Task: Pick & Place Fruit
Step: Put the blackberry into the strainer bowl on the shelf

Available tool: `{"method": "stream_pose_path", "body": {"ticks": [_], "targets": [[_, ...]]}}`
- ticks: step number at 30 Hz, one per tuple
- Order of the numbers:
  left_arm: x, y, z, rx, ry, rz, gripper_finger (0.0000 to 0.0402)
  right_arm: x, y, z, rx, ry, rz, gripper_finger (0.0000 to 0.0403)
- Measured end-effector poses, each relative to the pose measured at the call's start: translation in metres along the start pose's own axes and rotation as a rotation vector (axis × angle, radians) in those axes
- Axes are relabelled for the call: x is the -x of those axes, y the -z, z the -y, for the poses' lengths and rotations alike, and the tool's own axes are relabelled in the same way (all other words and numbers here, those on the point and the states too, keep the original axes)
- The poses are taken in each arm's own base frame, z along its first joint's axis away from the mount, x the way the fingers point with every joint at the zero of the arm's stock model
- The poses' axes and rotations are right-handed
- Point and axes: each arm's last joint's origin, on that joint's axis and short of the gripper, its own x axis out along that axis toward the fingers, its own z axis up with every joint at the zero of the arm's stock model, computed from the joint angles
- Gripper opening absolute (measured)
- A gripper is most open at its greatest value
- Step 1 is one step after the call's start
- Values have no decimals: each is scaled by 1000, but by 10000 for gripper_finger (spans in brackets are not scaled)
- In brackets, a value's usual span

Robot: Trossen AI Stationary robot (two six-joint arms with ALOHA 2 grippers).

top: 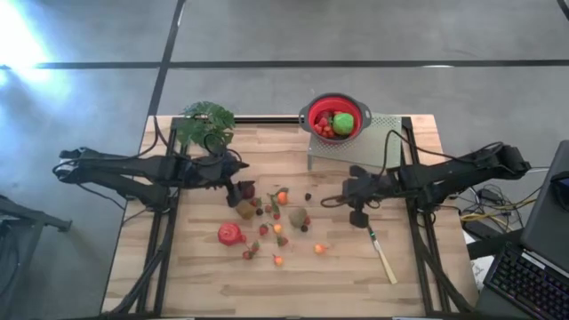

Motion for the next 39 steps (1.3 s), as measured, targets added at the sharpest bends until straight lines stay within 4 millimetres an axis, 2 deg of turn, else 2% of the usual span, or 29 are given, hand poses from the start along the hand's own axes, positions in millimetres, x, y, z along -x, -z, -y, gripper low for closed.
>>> {"method": "stream_pose_path", "body": {"ticks": [4, 7, 12, 16, 23, 31, 36, 39], "targets": [[0, 1, 0, -102, -7, -10, 273, -2, -6, 0, 76, 40, 62, 8], [1, 7, -1, -132, 6, -85, 273, -3, -13, 0, 136, 94, 138, 8], [6, 19, 3, -111, 178, -241, 273, -2, -25, -1, 248, 148, 253, 8], [11, 29, 13, -112, 268, -338, 273, -3, -27, 0, 299, 177, 265, 8], [31, 30, 34, -132, 341, -394, 273, -16, -24, 9, 215, 201, 218, 8], [44, 44, 60, -223, 411, -467, 273, -44, -21, 9, 205, 206, 157, 8], [40, 48, 62, -201, 355, -494, 273, -59, -30, 6, 85, 189, 207, 8], [40, 47, 61, -188, 304, -473, 273, -63, -41, 4, 70, 186, 218, 8]]}}
